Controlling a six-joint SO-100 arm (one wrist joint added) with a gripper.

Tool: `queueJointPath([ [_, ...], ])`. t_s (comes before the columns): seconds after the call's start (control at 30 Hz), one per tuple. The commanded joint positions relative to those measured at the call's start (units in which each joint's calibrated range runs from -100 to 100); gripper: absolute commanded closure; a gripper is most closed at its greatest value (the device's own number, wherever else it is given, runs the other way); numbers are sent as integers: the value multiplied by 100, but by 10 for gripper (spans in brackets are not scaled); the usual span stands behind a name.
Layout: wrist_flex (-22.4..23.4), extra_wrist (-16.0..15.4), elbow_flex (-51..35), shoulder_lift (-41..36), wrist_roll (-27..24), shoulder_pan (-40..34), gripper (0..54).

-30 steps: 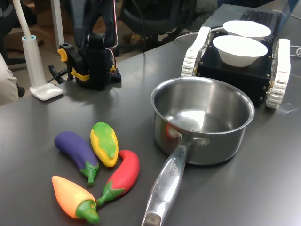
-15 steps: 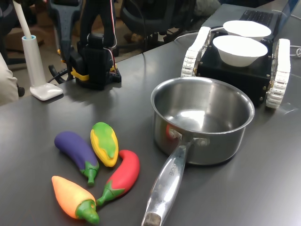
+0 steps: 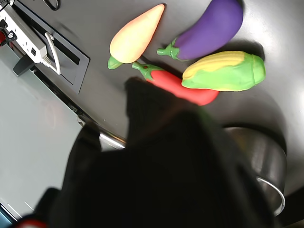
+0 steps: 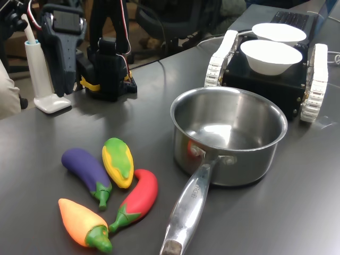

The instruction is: Pick up the brinjal and place them in the pan

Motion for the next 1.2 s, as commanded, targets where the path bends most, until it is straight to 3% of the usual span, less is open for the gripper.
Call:
queueJointPath([
  [0.0,-403,-171,-106,44,518,199,303],
  [0.23,-718,-482,49,281,1260,486,272],
  [0.53,-735,-742,267,475,2144,555,236],
  [1.07,-735,-650,1067,609,3077,405,113],
  [1.17,-923,-171,1294,618,2979,222,68],
])
